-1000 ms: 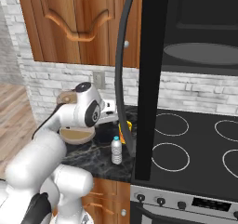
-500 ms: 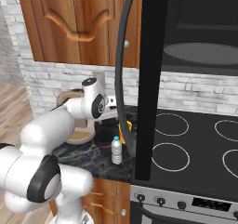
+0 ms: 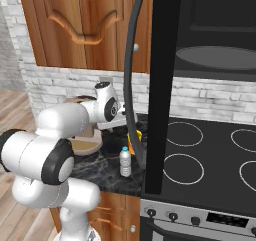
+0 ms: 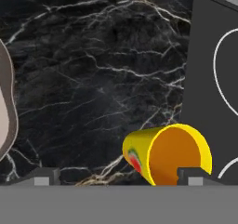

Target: Place the microwavable item in the microwave. Then, close the microwave door and press the start button.

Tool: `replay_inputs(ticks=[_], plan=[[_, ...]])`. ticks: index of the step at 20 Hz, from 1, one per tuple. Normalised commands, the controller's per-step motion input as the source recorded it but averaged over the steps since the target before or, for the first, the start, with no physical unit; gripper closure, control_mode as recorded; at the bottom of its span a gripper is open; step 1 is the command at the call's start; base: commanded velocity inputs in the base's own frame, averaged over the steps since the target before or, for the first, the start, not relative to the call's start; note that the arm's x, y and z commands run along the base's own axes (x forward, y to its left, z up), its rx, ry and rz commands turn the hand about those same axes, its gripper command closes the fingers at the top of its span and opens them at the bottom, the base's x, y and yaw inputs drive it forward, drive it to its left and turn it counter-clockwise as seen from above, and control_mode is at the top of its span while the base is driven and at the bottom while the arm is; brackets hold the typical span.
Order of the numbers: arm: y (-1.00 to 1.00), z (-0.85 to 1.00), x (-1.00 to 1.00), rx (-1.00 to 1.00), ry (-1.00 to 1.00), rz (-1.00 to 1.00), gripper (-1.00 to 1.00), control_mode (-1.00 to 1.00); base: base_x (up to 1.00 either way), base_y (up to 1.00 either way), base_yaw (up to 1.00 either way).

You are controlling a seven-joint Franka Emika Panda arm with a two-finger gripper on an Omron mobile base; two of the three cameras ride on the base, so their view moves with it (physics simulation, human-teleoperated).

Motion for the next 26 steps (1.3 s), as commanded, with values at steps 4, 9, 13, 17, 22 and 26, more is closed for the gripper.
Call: replay_inputs(ticks=[4,9,13,17,22,26], plan=[[-0.1,-0.28,0.0,0.0,0.0,0.0,-1.0,-1.0,0.0,0.0,0.0],[-0.12,-0.14,-0.01,0.0,0.0,0.0,-1.0,-1.0,0.0,0.0,0.0],[-0.03,-0.15,0.0,0.0,0.0,0.0,-1.0,-1.0,0.0,0.0,0.0],[-0.04,-0.13,0.01,0.0,0.0,0.0,-1.0,-1.0,0.0,0.0,0.0],[-0.08,-0.19,0.02,0.0,0.03,0.0,-1.0,-1.0,0.0,0.0,0.0],[-0.1,-0.23,0.03,0.0,0.04,0.0,-1.0,-1.0,0.0,0.0,0.0]])
